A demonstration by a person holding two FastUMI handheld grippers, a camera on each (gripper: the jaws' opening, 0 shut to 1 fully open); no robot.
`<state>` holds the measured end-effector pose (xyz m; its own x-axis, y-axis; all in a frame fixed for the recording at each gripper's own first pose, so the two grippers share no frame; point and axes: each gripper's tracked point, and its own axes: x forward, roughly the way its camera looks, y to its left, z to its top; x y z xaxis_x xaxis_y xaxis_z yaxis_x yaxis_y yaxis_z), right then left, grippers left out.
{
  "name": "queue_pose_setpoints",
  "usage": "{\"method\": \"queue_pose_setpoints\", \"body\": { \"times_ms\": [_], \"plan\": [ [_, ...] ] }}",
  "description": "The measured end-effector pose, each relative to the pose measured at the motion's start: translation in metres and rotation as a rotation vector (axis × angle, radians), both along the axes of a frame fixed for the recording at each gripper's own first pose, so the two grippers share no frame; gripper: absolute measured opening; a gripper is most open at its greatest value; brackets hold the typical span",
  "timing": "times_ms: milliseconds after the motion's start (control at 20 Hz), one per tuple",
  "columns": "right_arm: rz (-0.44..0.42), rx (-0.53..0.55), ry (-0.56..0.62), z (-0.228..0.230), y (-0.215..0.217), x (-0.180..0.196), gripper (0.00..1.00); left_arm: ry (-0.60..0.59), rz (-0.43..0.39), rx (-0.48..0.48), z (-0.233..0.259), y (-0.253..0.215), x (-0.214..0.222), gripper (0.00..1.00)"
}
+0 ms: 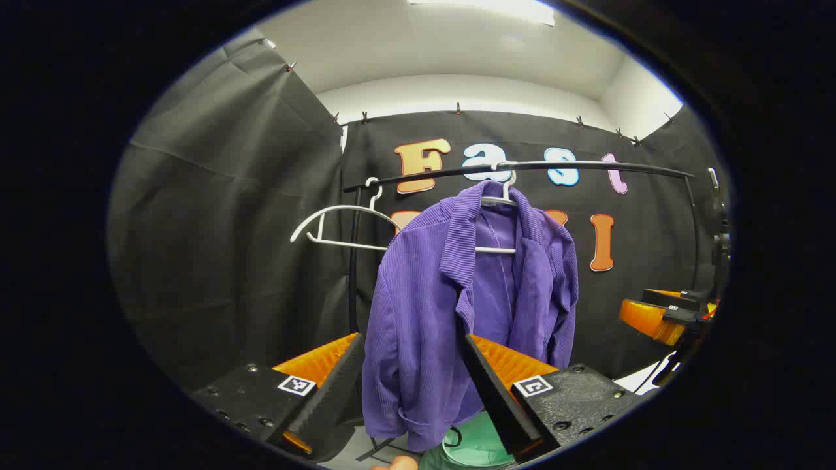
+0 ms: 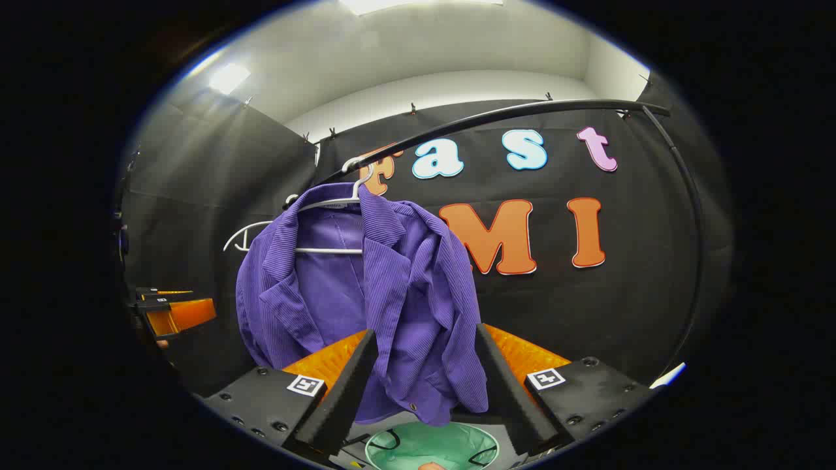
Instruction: Grasp the clothes on the hanger with both hands and then place them into the laundry hamper below.
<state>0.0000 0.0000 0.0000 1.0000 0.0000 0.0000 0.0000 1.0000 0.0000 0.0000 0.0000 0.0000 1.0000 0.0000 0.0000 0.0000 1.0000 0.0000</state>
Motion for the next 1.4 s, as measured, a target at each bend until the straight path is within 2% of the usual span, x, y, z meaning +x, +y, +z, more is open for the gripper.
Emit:
{"method": "queue_pose_setpoints", "body": {
  "times_ms": [350,400,450,600,700,750,800,900,950,1000,1100,1150,1400],
  "plan": [
    [-0.073,-0.035,-0.018,0.008,-0.015,-0.014,0.97,-0.011,-0.027,-0.016,0.002,-0.005,0.001,0.92],
    [-0.087,-0.041,-0.018,0.008,-0.017,-0.015,1.00,-0.012,-0.027,-0.015,0.002,-0.006,0.001,0.95],
    [-0.097,-0.046,-0.020,0.009,-0.018,-0.016,1.00,-0.012,-0.030,-0.016,0.002,-0.007,0.001,0.92],
    [-0.107,-0.047,-0.021,0.009,-0.019,-0.017,0.97,-0.007,-0.036,-0.023,0.000,-0.008,0.004,0.92],
    [-0.104,-0.044,-0.016,0.008,-0.019,-0.016,0.97,-0.004,-0.036,-0.029,-0.002,-0.009,0.004,0.95],
    [-0.103,-0.044,-0.013,0.007,-0.018,-0.015,0.97,-0.001,-0.037,-0.032,-0.002,-0.010,0.006,0.92],
    [-0.101,-0.043,-0.011,0.006,-0.017,-0.014,0.97,0.002,-0.038,-0.035,-0.004,-0.011,0.006,0.95],
    [-0.091,-0.038,-0.004,0.001,-0.015,-0.009,0.97,0.016,-0.038,-0.041,-0.009,-0.011,0.010,0.95],
    [-0.083,-0.034,0.002,-0.001,-0.012,-0.005,0.97,0.025,-0.036,-0.043,-0.012,-0.012,0.013,0.92],
    [-0.074,-0.028,0.006,-0.003,-0.008,0.000,0.97,0.033,-0.037,-0.043,-0.014,-0.013,0.017,0.95],
    [-0.060,-0.021,0.014,-0.008,-0.002,0.010,0.97,0.046,-0.038,-0.045,-0.019,-0.015,0.024,0.95],
    [-0.054,-0.019,0.017,-0.010,0.000,0.014,0.97,0.051,-0.039,-0.047,-0.021,-0.016,0.028,0.92],
    [-0.025,-0.006,0.039,-0.023,0.013,0.045,0.97,0.074,-0.061,-0.036,-0.033,-0.030,0.052,0.92]
  ]
}}
